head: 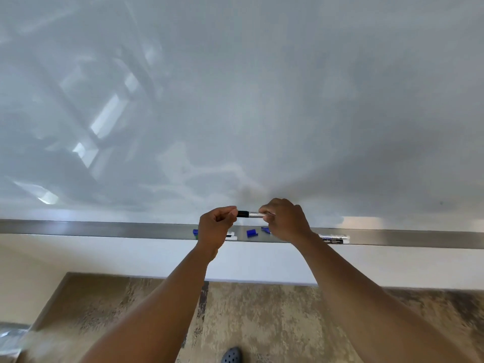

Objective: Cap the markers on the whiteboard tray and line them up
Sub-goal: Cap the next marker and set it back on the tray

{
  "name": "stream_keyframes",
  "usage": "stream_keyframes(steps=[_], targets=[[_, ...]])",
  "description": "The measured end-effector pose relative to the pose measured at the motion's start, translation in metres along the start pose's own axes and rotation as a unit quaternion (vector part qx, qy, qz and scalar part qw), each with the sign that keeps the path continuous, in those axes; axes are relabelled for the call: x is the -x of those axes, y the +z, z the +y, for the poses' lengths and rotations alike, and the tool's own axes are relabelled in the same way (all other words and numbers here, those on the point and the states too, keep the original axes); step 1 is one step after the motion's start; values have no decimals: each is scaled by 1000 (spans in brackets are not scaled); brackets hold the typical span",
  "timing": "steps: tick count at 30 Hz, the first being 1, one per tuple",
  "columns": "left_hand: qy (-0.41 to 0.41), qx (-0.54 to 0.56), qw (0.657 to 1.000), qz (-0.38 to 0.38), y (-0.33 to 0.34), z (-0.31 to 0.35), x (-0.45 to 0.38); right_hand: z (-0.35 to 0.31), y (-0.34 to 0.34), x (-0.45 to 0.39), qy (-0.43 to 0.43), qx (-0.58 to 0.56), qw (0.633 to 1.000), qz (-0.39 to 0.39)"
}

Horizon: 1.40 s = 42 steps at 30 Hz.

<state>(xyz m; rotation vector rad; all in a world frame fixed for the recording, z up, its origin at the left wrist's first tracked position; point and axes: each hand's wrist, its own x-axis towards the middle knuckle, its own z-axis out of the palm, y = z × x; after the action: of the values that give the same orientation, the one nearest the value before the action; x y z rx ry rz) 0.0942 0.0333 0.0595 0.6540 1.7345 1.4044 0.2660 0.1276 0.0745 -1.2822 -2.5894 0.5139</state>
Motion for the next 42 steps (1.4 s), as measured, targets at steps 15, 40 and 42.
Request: stream_keyframes(steps=[15,40,42], targets=[[-73,-339,927,143,-29,-72,-45,32,88,-3,82,88,987,-111],[-119,-367,918,89,-32,-95,-67,31,123,-5,96,60,986,-123],[-124,-367,917,95,-31,-94,-68,33,123,-4,102,46,988,-109]])
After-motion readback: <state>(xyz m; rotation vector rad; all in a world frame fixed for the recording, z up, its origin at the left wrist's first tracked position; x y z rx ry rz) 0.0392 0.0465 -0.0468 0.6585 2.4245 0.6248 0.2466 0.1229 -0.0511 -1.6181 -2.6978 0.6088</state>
